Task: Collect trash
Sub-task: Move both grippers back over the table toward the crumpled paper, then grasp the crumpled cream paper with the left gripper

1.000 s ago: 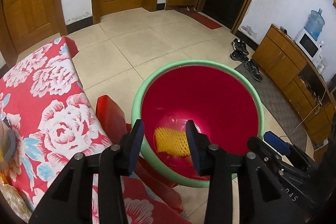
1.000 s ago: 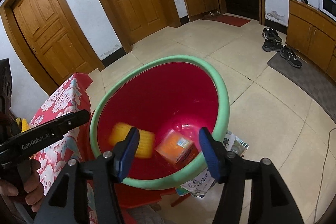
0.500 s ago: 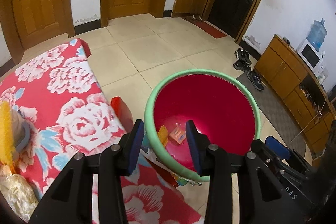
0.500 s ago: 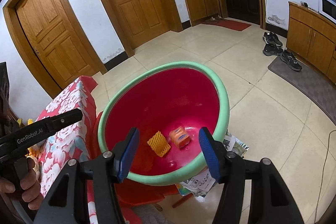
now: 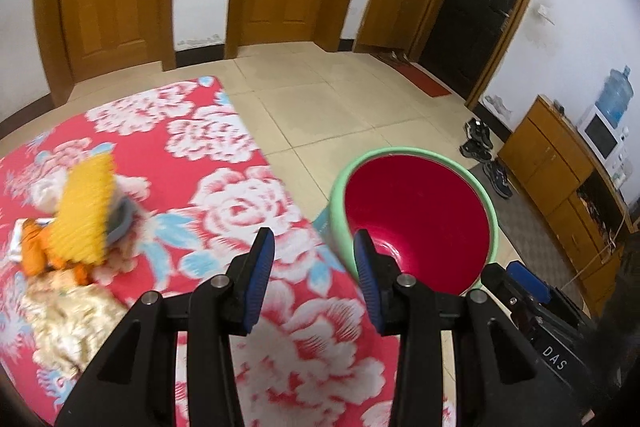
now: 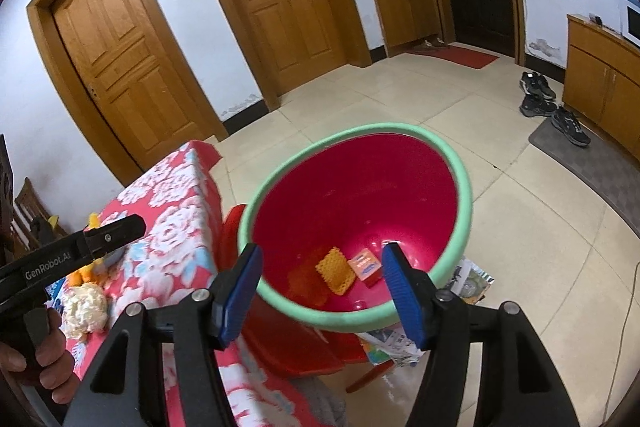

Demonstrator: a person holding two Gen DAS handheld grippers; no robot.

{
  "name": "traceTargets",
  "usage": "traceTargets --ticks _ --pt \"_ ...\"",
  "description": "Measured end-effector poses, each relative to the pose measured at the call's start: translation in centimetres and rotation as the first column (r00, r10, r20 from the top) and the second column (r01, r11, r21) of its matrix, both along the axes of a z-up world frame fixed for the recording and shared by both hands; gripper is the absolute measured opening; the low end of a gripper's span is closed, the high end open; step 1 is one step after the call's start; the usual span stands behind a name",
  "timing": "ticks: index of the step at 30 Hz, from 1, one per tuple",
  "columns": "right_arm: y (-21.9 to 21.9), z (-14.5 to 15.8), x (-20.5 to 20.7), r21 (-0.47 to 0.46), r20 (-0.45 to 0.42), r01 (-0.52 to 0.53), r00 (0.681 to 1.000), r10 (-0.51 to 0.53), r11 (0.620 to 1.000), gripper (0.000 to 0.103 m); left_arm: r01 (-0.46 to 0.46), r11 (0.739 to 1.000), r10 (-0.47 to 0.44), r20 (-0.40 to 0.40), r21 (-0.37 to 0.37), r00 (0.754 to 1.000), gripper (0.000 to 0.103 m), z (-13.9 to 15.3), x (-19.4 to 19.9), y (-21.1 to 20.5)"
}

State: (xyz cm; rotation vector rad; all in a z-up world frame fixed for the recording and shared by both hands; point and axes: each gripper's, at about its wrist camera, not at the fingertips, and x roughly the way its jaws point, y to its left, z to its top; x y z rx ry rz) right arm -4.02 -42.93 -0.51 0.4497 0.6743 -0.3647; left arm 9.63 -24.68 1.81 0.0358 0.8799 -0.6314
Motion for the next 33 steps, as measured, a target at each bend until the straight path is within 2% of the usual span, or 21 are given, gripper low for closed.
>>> traceTargets --ticks 8,16,26,33 --pt "3.3 1.1 0.2 -0.008 0.027 -0.067 0.997 0.067 0.998 0.066 -0.104 0.995 0.104 0.015 -0.01 0.994 0.041 0.8 -0.3 5.6" --pt "6.0 1.8 0.6 -0.011 0.035 -0.13 0.991 0.131 0.991 0.066 -0.212 0.977 0.213 0.014 -0.009 0.977 0.041 0.8 -0.7 11.3" --pt "8.8 2.0 1.6 -0.008 0.031 -0.192 0.981 0.192 0.981 0.068 -0.331 0.944 0.331 -0.013 0.021 0.944 0.041 -1.2 -1.1 17.7" --pt "10.5 1.5 2.5 0.001 0.019 -0.223 0.975 0.223 0.975 0.07 -0.366 0.93 0.368 -0.061 0.038 0.928 0.041 -3.3 -0.9 19.8"
